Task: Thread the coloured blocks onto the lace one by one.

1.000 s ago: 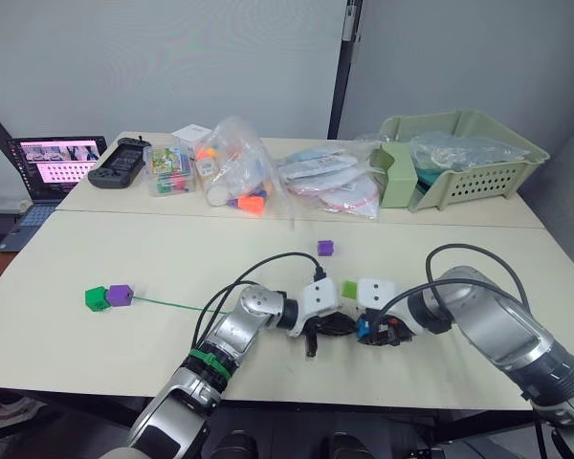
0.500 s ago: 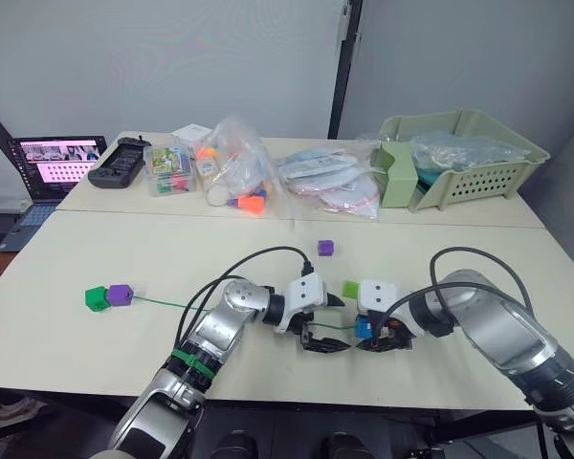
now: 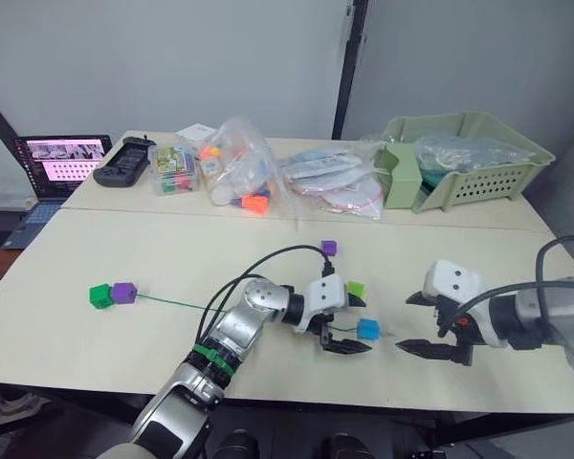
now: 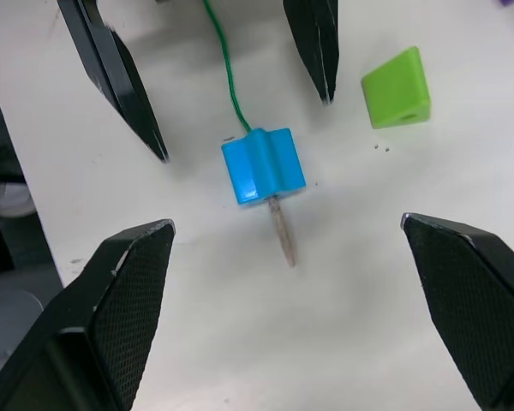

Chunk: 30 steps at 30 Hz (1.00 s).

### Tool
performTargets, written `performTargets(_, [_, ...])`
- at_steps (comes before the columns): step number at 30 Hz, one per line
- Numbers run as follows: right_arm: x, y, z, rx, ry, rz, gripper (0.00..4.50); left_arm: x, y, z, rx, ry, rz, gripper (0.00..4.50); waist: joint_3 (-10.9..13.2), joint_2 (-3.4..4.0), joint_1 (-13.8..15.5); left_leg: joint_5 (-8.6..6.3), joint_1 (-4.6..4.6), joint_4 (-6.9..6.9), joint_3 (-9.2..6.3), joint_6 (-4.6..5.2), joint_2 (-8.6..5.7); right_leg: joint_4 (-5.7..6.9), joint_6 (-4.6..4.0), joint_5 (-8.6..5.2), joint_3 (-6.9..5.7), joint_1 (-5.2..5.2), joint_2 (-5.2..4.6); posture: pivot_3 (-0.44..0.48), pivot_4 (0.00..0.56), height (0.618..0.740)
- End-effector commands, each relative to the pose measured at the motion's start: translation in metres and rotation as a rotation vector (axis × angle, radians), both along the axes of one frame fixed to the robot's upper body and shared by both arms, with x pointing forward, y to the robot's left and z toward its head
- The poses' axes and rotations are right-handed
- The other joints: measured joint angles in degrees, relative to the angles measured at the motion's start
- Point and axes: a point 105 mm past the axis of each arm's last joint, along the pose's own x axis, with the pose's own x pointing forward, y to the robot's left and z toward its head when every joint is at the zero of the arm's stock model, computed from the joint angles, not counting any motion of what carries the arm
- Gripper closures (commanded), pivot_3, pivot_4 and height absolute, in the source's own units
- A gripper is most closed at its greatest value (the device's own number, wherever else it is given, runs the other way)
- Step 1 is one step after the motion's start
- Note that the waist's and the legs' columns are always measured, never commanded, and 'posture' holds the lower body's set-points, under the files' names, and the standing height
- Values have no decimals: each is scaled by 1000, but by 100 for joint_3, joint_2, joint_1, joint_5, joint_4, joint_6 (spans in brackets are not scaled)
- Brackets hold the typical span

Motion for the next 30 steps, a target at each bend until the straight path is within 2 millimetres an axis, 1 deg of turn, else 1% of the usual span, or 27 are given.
performTargets(1, [-7,0,3,2,-39,-41,26,-1,-13,5,-6,-55,-26,0,0,0,5,0,0,0,-1,0,-1,1,0,0,0,0,0,0,150,733])
performTargets(6, [-14,-5,-5,1,-33,-103,26,0,-21,-2,21,-66,-32,0,0,0,21,0,-3,1,0,0,-3,-2,2,-1,0,0,-1,0,150,733])
performTargets(11, [-17,-6,-7,16,-44,-129,26,1,-22,-10,41,-57,-30,0,1,-1,21,0,-2,1,0,0,-3,-3,3,-1,1,1,-1,0,150,733])
performTargets(14, [-18,-3,-6,66,-67,-136,0,4,-24,-11,30,-40,-2,915,1,-2,20,0,-2,0,-2,0,-2,-2,3,-1,0,1,0,0,150,733])
performTargets(20, [-27,-4,-8,99,-69,-146,0,-2,-26,-12,17,-13,-22,2873,1,-2,27,0,-3,2,-2,0,-4,-3,4,-1,0,3,-1,0,150,733])
performTargets(21, [-28,-4,-8,98,-71,-147,0,-2,-26,-12,18,-13,-21,3098,1,-2,25,0,-2,2,-2,0,-4,-3,5,-1,0,4,-1,0,150,733])
performTargets(25, [-23,-5,-10,90,-119,-134,0,1,-19,-12,26,-10,-13,3102,1,-2,13,0,0,1,-2,0,-3,-3,5,-1,0,4,0,0,150,733])
performTargets(27, [-20,-7,-16,45,-121,-102,0,2,-17,-13,33,-11,-10,3102,1,-1,5,0,0,0,-2,0,-2,-3,5,-1,0,4,1,0,150,733])
performTargets(30, [-7,-9,-29,-34,-135,-29,0,4,-12,-14,50,-13,-3,3102,1,-2,-8,0,2,1,-1,0,-2,-4,5,-1,0,6,1,0,150,733])
